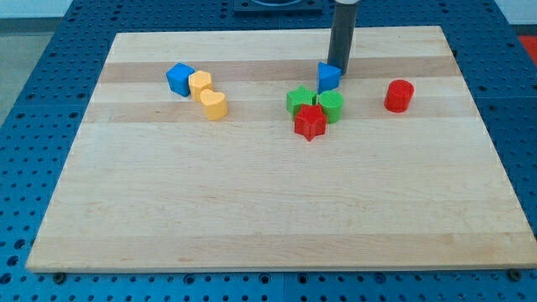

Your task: Move the blue triangle to the bottom right side of the yellow heart

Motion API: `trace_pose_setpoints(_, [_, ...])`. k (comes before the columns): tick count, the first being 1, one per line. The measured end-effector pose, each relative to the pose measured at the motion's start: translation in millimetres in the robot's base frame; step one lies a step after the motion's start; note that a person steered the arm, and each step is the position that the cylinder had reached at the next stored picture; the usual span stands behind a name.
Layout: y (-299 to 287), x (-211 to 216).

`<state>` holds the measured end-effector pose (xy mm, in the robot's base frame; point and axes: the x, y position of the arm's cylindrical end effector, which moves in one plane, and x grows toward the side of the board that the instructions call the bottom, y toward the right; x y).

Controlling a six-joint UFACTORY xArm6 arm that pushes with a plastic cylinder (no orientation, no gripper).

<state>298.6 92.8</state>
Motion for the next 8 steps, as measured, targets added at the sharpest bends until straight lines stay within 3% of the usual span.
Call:
trace_pose_setpoints(1, [25.5, -7.4])
trace_pose_setpoints(5, [28.8, 13.6])
trace_pose_setpoints(8, [-8.2, 24.1])
